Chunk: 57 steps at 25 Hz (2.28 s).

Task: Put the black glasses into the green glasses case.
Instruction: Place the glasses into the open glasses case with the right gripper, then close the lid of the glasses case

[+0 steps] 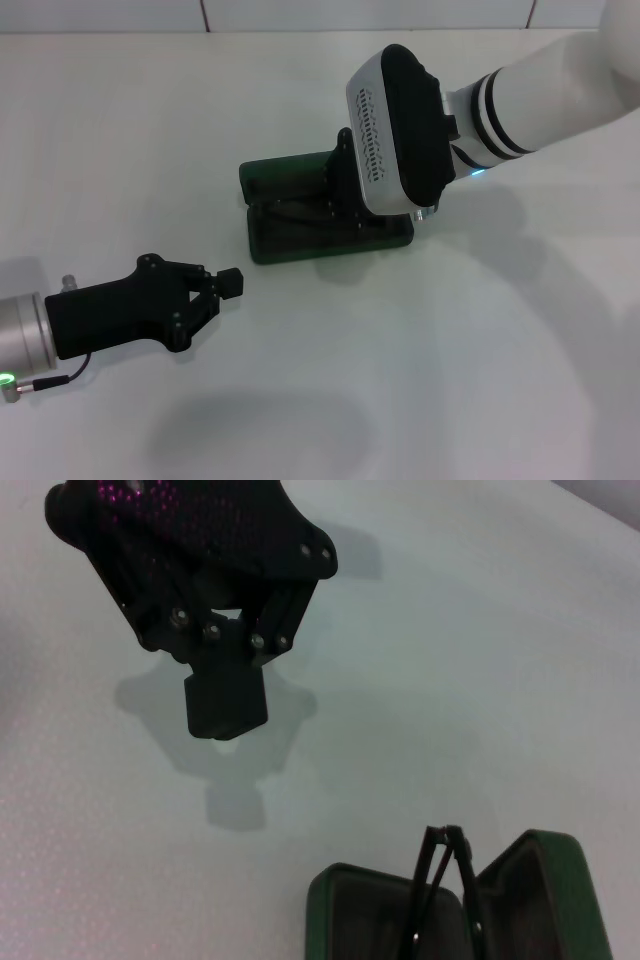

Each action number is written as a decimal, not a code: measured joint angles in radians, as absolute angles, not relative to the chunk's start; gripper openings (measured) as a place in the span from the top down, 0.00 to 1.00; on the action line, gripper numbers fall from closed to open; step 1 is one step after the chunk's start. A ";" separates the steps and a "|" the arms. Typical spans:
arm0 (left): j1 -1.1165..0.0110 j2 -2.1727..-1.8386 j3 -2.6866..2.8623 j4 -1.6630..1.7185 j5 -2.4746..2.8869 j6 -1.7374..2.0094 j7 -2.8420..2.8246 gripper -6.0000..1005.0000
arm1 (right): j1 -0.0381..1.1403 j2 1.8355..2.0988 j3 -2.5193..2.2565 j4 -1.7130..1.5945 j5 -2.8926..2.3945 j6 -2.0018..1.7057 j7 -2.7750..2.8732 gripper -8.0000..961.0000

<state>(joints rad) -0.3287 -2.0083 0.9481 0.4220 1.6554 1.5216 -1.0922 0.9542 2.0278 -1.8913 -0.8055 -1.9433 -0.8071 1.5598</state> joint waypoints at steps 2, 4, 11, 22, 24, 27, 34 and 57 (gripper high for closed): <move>-0.330 -2.009 0.948 0.421 1.655 1.522 -1.092 0.96 | 0.954 2.028 -1.892 -0.804 -1.943 -0.807 1.560 0.89; -0.332 -2.010 0.947 0.420 1.655 1.522 -1.092 0.96 | 0.954 2.028 -1.892 -0.804 -1.944 -0.808 1.560 0.89; -0.336 -2.009 0.946 0.420 1.655 1.522 -1.092 0.96 | 0.946 2.028 -1.893 -0.810 -1.943 -0.798 1.560 0.89; -0.336 -2.009 0.949 0.423 1.655 1.522 -1.092 0.96 | 0.943 2.028 -1.893 -0.815 -1.935 -0.803 1.562 0.89; -0.336 -2.009 0.950 0.423 1.655 1.522 -1.092 0.96 | 0.942 2.028 -1.893 -0.816 -1.935 -0.804 1.570 0.89; -0.336 -2.009 0.950 0.423 1.655 1.522 -1.092 0.96 | 0.941 2.028 -1.893 -0.816 -1.935 -0.807 1.573 0.89; -0.336 -2.009 0.948 0.423 1.655 1.522 -1.092 0.96 | 0.898 2.028 -1.891 -0.856 -1.943 -0.807 1.584 0.89; -0.348 -2.013 0.945 0.416 1.646 1.511 -1.099 0.96 | 0.602 2.022 -1.476 -0.996 -1.695 -1.103 1.567 0.77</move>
<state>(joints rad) -0.3476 -2.0134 0.9452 0.4165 1.6460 1.5110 -1.0989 0.6017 2.0223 -1.4764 -0.9957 -1.6946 -1.1028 1.5672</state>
